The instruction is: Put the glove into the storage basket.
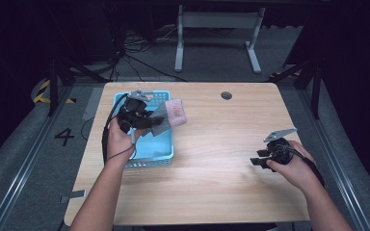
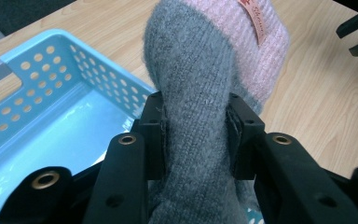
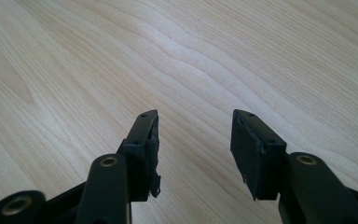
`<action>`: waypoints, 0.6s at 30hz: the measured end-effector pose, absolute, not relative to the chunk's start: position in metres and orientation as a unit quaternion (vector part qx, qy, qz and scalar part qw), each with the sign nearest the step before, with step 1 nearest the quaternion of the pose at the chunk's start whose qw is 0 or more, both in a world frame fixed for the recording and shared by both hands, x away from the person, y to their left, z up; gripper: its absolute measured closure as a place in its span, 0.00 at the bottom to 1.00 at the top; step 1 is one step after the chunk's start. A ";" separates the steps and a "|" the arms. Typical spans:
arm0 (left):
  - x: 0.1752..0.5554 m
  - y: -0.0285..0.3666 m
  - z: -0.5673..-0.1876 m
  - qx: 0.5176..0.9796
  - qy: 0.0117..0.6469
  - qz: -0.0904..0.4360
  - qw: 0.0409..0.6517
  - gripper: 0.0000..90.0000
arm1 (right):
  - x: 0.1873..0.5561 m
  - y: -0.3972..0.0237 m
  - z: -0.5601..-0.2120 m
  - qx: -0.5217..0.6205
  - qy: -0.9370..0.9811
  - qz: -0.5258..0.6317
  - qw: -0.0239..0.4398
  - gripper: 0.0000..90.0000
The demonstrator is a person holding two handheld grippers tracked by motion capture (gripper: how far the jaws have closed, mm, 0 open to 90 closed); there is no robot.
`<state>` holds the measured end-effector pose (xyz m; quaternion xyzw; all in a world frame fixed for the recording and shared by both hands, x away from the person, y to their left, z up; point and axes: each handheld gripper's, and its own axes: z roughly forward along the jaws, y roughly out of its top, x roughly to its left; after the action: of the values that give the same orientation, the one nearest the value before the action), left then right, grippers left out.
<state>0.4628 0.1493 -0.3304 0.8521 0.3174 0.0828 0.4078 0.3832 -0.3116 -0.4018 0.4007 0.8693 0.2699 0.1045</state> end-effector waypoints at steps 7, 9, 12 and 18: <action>0.474 0.164 -0.336 0.850 0.332 0.088 0.399 0.73 | 0.381 -0.314 -0.404 0.403 0.869 0.267 0.105 0.58; 0.476 0.168 -0.336 0.849 0.336 0.089 0.398 0.73 | 0.380 -0.314 -0.405 0.407 0.868 0.266 0.103 0.58; 0.481 0.174 -0.338 0.851 0.337 0.095 0.392 0.72 | 0.379 -0.315 -0.407 0.407 0.868 0.264 0.102 0.58; 0.491 0.186 -0.342 0.851 0.350 0.090 0.382 0.73 | 0.378 -0.315 -0.408 0.410 0.867 0.263 0.103 0.58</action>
<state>0.4911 0.1864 -0.3419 0.8505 0.3505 0.0901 0.3817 0.3779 -0.3148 -0.4077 0.4098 0.8672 0.2634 0.1032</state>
